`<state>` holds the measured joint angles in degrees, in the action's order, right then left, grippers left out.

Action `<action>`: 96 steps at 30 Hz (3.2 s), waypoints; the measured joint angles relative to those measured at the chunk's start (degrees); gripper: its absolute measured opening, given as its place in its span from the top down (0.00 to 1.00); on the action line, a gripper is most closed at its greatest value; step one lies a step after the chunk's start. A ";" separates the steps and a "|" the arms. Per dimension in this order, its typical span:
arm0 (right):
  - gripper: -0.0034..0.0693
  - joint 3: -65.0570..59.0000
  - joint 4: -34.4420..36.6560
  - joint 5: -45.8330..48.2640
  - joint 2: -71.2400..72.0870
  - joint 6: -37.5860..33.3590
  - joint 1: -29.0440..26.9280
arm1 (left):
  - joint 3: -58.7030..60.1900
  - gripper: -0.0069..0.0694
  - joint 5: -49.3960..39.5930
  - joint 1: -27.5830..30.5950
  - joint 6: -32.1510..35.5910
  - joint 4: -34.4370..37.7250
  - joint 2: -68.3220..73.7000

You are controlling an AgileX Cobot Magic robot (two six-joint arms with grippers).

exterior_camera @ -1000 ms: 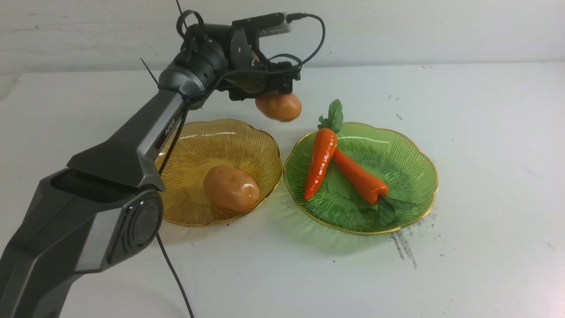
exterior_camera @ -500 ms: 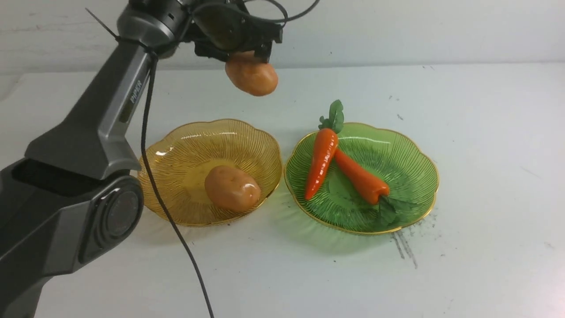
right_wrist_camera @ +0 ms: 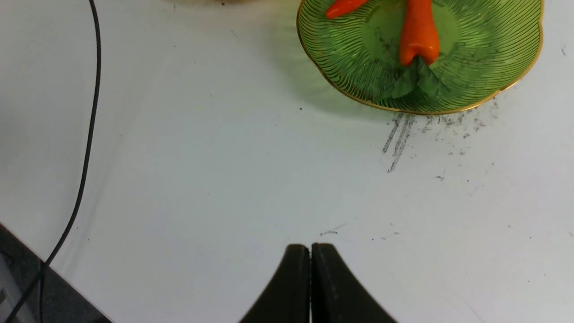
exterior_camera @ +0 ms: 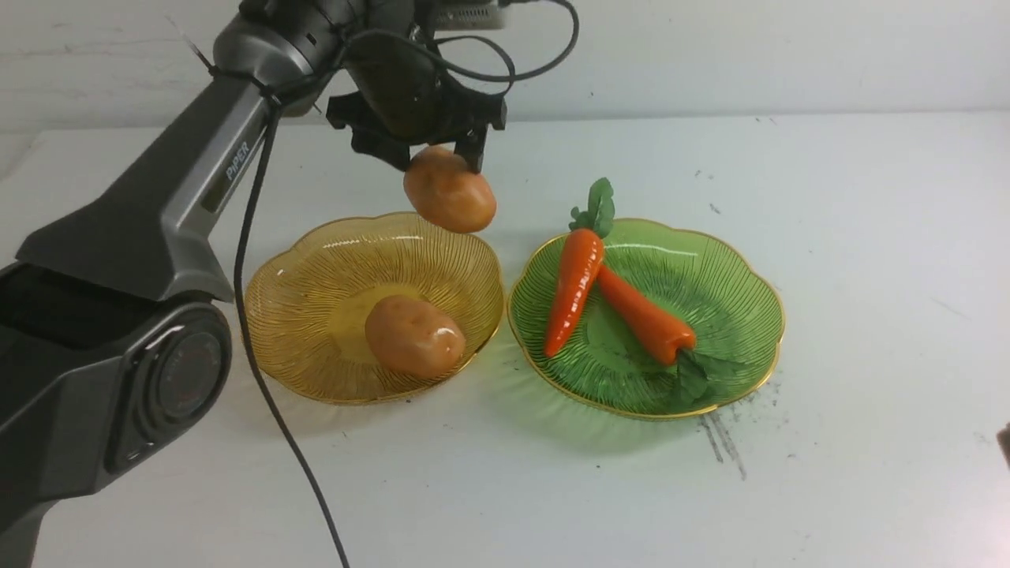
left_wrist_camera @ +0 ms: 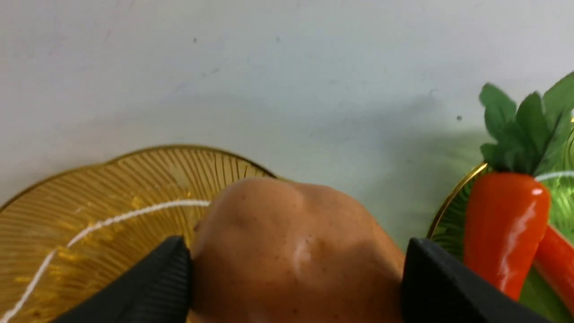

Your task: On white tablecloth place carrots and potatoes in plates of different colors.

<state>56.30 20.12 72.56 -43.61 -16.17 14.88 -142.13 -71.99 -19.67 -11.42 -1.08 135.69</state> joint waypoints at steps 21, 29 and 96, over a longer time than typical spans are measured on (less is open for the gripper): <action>0.96 0.00 0.37 -0.25 0.00 -1.51 0.00 | 5.41 0.07 0.25 -0.08 -1.48 -3.06 1.37; 0.96 0.00 0.13 -0.29 0.00 -1.51 0.00 | 5.41 0.02 0.30 -0.08 -1.85 -3.27 0.41; 0.96 -29.99 -28.13 -53.16 44.62 34.57 0.00 | 111.20 0.91 25.42 -0.45 -2.28 -6.67 -136.79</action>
<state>26.31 -8.02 19.40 1.01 18.40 14.88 -30.94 -46.57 -20.12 -13.70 -7.75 -1.10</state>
